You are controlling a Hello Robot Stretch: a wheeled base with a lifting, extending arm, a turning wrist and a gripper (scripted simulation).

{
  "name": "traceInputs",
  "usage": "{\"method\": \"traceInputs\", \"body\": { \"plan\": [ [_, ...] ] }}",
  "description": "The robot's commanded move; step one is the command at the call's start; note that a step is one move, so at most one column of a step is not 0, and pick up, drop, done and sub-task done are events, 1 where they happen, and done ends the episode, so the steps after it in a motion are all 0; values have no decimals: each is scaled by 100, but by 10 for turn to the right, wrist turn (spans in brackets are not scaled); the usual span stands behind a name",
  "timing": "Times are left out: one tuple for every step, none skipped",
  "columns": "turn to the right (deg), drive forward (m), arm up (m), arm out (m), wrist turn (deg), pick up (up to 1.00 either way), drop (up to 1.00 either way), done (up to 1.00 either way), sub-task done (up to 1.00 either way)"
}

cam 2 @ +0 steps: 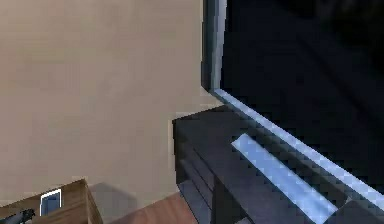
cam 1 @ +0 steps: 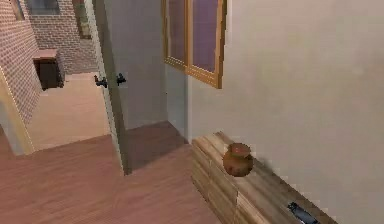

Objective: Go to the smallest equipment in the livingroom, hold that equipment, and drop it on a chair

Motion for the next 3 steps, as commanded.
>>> {"method": "traceInputs", "body": {
  "plan": [
    [-390, 0, 0, 0, 0, 0, 0, 0, 0],
    [0, 0, 50, 0, 0, 0, 0, 0, 0],
    [0, 0, 12, 0, 0, 0, 0, 0, 0]
  ]
}}
